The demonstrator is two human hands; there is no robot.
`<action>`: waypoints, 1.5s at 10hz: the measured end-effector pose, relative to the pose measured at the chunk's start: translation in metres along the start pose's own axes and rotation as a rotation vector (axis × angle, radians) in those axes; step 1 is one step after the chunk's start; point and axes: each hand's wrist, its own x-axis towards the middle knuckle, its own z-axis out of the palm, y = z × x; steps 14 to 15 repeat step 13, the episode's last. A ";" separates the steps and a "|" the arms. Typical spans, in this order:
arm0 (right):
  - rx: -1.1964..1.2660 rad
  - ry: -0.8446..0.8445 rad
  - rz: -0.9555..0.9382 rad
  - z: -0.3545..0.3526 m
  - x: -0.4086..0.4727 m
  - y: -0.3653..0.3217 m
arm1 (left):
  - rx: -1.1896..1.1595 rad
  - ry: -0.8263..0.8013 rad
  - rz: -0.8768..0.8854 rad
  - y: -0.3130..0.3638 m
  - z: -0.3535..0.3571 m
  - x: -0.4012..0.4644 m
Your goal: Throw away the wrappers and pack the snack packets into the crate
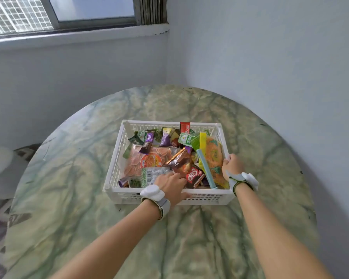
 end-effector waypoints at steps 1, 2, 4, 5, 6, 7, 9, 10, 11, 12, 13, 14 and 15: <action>-0.060 0.000 0.037 0.004 -0.021 0.013 | -0.007 0.018 0.008 -0.040 0.010 -0.019; -0.089 0.003 0.096 0.011 -0.031 0.020 | -0.048 0.039 -0.054 -0.069 0.013 -0.029; -0.161 0.024 0.098 0.012 -0.024 0.017 | -0.101 0.074 -0.078 -0.070 0.027 -0.022; -0.173 0.052 0.092 0.011 -0.016 0.019 | -0.090 0.075 -0.069 -0.071 0.027 -0.013; -0.156 0.081 0.090 0.012 -0.004 0.017 | -0.078 0.086 -0.070 -0.072 0.025 0.000; -0.145 0.122 0.095 0.013 0.003 0.015 | -0.085 0.124 -0.060 -0.076 0.025 0.009; -0.121 0.192 0.120 0.013 0.005 0.009 | -0.068 0.139 -0.057 -0.081 0.027 0.020; -0.119 0.166 0.119 0.010 0.004 0.009 | -0.075 0.133 -0.059 -0.081 0.025 0.019; -0.076 0.016 0.089 -0.002 0.003 0.011 | -0.081 0.095 -0.066 -0.076 0.022 0.014; 0.028 -0.106 0.041 -0.025 -0.021 0.012 | -0.149 0.120 -0.172 -0.070 0.015 0.006; 0.206 0.086 -0.079 -0.067 -0.077 0.032 | -0.284 0.488 -0.317 -0.055 0.045 -0.056; 0.206 0.086 -0.079 -0.067 -0.077 0.032 | -0.284 0.488 -0.317 -0.055 0.045 -0.056; 0.206 0.086 -0.079 -0.067 -0.077 0.032 | -0.284 0.488 -0.317 -0.055 0.045 -0.056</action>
